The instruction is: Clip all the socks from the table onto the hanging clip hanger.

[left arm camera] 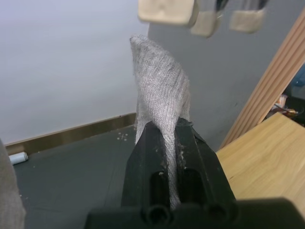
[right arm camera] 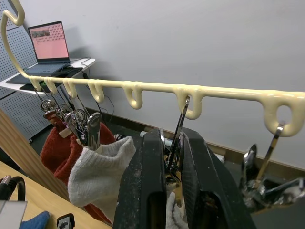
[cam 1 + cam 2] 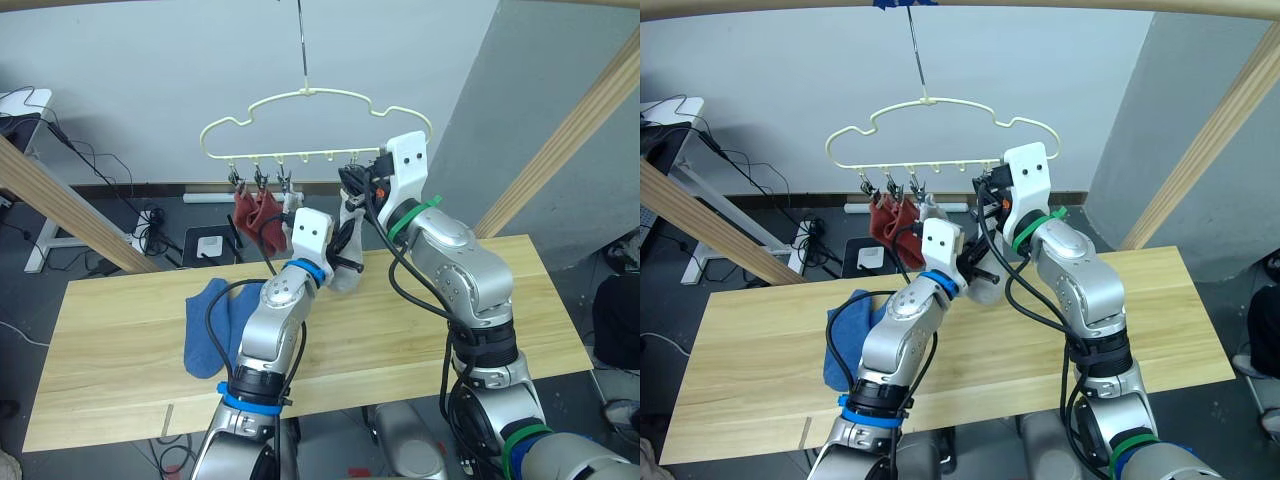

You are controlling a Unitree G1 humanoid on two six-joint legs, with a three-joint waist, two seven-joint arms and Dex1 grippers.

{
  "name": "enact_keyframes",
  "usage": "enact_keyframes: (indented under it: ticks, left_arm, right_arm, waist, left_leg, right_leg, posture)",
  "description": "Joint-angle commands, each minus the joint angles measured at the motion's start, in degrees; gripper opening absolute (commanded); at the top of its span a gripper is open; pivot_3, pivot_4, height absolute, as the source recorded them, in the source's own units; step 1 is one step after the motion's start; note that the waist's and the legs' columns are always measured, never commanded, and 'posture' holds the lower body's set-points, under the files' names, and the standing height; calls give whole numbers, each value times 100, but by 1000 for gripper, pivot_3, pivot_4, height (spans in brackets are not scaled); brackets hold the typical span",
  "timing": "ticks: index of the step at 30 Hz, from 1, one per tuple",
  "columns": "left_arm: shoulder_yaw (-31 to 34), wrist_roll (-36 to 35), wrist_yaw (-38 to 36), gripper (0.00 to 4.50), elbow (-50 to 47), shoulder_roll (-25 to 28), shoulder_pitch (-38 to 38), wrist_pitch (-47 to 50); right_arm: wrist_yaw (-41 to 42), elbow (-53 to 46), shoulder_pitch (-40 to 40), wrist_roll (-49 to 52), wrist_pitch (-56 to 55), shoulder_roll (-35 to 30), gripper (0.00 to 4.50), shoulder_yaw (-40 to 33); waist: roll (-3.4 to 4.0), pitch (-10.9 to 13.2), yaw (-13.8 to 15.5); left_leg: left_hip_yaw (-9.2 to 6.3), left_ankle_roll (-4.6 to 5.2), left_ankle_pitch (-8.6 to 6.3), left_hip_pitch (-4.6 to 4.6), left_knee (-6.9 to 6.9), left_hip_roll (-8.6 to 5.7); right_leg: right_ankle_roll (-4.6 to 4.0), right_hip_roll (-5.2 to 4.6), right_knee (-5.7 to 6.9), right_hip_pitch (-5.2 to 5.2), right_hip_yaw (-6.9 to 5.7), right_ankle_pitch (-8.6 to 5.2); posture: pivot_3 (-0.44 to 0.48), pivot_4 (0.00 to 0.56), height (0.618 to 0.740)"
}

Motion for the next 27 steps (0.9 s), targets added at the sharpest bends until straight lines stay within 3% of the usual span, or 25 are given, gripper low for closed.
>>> enact_keyframes:
  ticks: [1,26,27]
  left_arm:
    - [-13,-133,-11,0,-384,-66,-120,33]
    - [-36,-431,-28,0,-749,-104,-134,93]
    - [-38,-429,-30,0,-744,-103,-138,89]
  right_arm:
    - [34,-261,11,36,-157,-1,107,56]
    - [122,-174,131,-211,-607,-218,107,304]
    - [116,-185,134,-203,-617,-215,457,288]
  waist:
    - [0,0,-1]
    - [0,0,7]
    - [0,0,7]
  left_leg:
    - [0,0,0,0,0,0]
    - [1,0,0,0,-1,0]
    - [1,0,0,0,-1,0]
  right_leg:
    - [0,0,0,0,0,0]
    - [0,0,-1,0,1,0]
    - [0,0,-1,0,1,0]
  posture:
    - [-264,265,740]
    - [-249,265,740]
    - [-249,265,740]
